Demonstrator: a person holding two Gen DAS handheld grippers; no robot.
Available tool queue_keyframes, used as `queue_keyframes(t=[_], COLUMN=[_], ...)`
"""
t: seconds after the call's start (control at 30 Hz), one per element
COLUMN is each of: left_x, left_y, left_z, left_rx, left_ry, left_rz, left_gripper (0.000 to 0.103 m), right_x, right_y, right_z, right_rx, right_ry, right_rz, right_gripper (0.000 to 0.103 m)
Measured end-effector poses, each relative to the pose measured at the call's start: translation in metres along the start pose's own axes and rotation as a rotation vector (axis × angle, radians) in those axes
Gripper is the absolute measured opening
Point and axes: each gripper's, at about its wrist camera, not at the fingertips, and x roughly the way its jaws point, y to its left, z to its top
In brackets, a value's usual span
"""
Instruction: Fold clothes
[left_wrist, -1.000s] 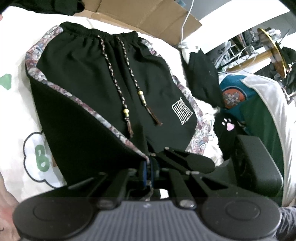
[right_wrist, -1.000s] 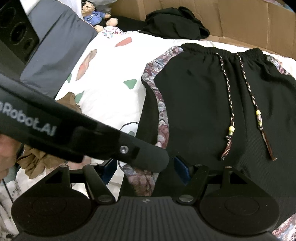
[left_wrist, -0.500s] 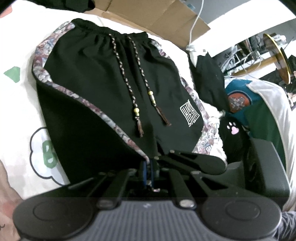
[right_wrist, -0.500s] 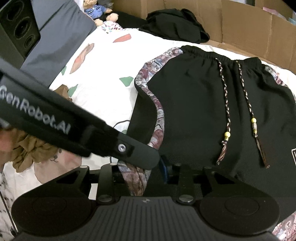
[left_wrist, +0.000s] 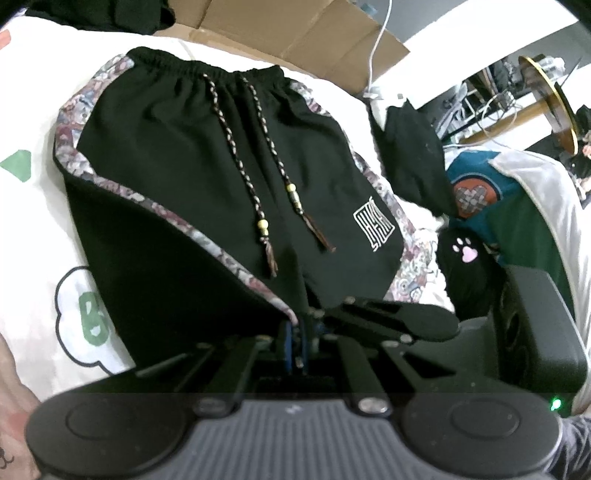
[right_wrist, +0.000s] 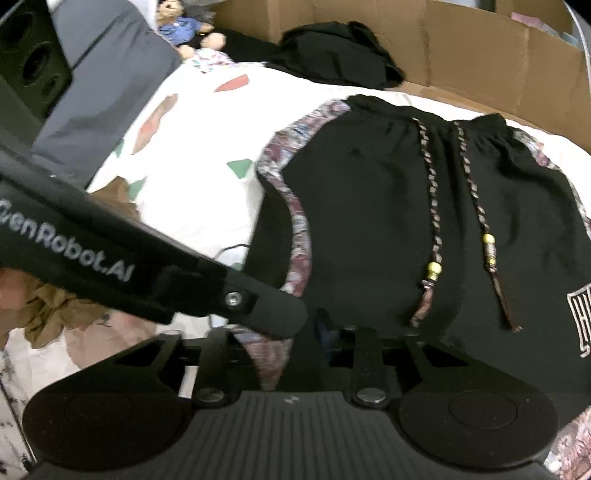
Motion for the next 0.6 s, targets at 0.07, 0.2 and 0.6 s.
queue_keyframes(t=[0.07,0.2,0.6], left_x=[-0.003,-0.01,-0.011], left_y=[0.0,0.001,0.011], left_z=[-0.001,-0.001,0.007], left_rx=[0.0,0.012,-0.029], left_ry=[-0.011,-0.029,-0.047], left_rz=[0.01,0.018,0.062], left_gripper=[0.027,0.041,0.054], right_x=[0.0,-0.002,-0.024], right_y=[0.001,-0.01,-0.062], right_z=[-0.002,-0.003,-0.002], right_rx=[-0.004,0.026,0.146], right_ry=[-0.001,0.0,-0.034], right_rz=[0.001,-0.004,-0.051], right_gripper=[0.005,0.005,0.005])
